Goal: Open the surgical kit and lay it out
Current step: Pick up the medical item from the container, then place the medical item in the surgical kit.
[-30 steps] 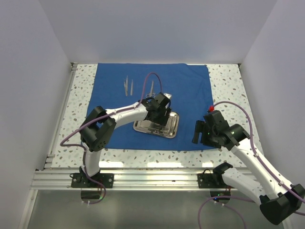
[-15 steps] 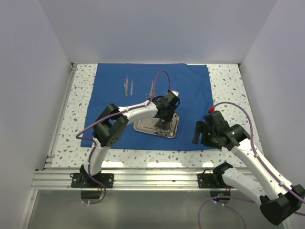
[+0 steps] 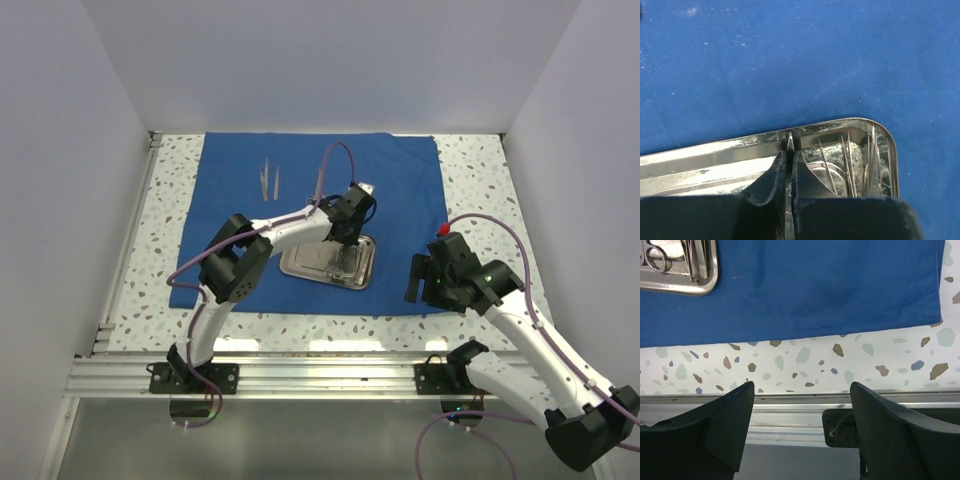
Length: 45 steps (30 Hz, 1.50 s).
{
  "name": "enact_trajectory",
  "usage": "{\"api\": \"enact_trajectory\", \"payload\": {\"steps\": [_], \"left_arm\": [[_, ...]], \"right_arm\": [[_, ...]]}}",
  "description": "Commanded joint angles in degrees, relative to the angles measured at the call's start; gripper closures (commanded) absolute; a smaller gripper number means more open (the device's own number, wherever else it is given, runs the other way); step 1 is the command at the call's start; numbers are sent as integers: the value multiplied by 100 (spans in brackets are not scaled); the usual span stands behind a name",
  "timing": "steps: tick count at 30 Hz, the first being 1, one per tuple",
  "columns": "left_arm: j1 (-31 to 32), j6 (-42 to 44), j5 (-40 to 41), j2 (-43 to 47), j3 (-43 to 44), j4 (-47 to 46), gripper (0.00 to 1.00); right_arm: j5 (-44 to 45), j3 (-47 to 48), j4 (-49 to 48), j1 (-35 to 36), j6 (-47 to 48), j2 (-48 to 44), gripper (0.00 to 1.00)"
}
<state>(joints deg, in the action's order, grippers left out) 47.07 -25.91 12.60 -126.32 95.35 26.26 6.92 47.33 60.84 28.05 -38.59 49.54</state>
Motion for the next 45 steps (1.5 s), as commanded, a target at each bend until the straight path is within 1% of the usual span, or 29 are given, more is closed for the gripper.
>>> {"api": "enact_trajectory", "payload": {"steps": [1,7,13,17,19,20,22,23,26,27,29,32,33,35,36,37,38,39,41,42,44,45], "left_arm": [[-259,77,-179,-472,-315,520,100],[-523,262,-161,-87,-298,678,100],[-760,429,-135,301,316,1074,100],[-901,482,23,231,1001,1215,100],[-1006,508,49,39,1256,1267,100],[-1085,517,50,-58,1632,1320,100],[-1156,552,41,-392,2099,1522,100],[-1243,552,15,-498,2589,1592,100],[-1419,587,-73,-911,3451,1795,100],[-1472,605,-82,-1051,3603,1786,100],[-1647,596,-126,-1149,3788,1559,100],[-1858,605,-153,-1210,3544,1041,100],[-1885,596,-100,-1245,3473,656,100],[-1929,710,-38,-1281,3254,171,100],[-1938,745,-47,-1394,3279,-144,100],[-1947,798,-99,-1465,3314,-269,100],[-1965,816,-109,-1544,3462,-419,97],[-1973,816,-152,-1658,3542,-490,82],[-2000,781,-293,-1703,3578,-639,60],[-2000,754,-302,-1668,3578,-666,37],[-2000,719,-276,-1563,3448,-666,16],[-2000,710,-267,-1388,3368,-657,8]], "right_arm": [[117,48,33,-10,-35,47,19],[117,66,33,-10,-35,56,19],[55,66,-72,-10,-35,135,19],[38,74,-151,-10,-26,223,19],[38,74,-195,-19,-35,275,19],[38,74,-195,-11,-35,284,19],[46,83,-187,-10,-44,311,19],[73,92,-178,-2,-52,328,19],[134,110,-151,-10,-70,337,19],[161,110,-134,-10,-70,346,19],[187,127,-99,-10,-79,355,19],[222,136,-90,-2,-96,451,19],[231,145,-90,-10,-96,469,19],[222,162,-81,-10,-88,548,19],[222,171,-81,-10,-96,574,19],[222,180,-90,-10,-88,635,19],[222,206,-81,-10,-87,662,19],[231,215,-81,-10,-96,688,19],[240,250,-72,-2,-96,759,19],[240,268,-90,-2,-96,785,19],[231,329,-151,-10,-70,820,20],[205,355,-195,-2,-26,855,19]]}}
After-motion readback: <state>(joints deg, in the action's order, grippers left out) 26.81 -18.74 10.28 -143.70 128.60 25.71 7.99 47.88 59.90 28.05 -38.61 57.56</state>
